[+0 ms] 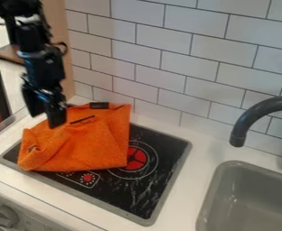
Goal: Fold the cloth from the left burner to the right burner
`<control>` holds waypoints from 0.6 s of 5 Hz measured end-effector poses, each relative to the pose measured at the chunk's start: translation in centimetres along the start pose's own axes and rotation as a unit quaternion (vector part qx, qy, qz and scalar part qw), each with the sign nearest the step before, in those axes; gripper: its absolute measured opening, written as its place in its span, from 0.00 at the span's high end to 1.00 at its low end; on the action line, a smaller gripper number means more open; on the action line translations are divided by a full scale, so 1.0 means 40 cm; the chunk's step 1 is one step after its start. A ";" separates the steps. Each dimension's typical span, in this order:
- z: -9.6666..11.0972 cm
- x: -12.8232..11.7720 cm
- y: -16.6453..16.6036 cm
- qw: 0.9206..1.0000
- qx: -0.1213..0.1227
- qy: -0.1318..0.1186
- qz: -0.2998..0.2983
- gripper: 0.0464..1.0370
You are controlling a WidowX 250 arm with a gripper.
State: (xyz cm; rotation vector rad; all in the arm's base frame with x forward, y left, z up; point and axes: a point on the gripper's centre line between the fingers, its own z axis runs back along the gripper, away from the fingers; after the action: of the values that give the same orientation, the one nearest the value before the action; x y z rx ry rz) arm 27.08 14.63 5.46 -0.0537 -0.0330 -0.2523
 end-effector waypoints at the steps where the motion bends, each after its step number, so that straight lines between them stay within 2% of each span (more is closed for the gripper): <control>1: 0.001 -0.043 0.021 0.995 0.047 0.016 0.090 0.04; 2: -0.001 -0.058 0.039 0.986 0.073 0.020 0.149 0.04; 3: -0.023 -0.070 0.052 0.978 0.084 0.040 0.187 0.04</control>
State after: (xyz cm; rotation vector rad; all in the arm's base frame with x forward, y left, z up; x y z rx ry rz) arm 24.90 17.28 4.32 0.1182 0.0363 0.1262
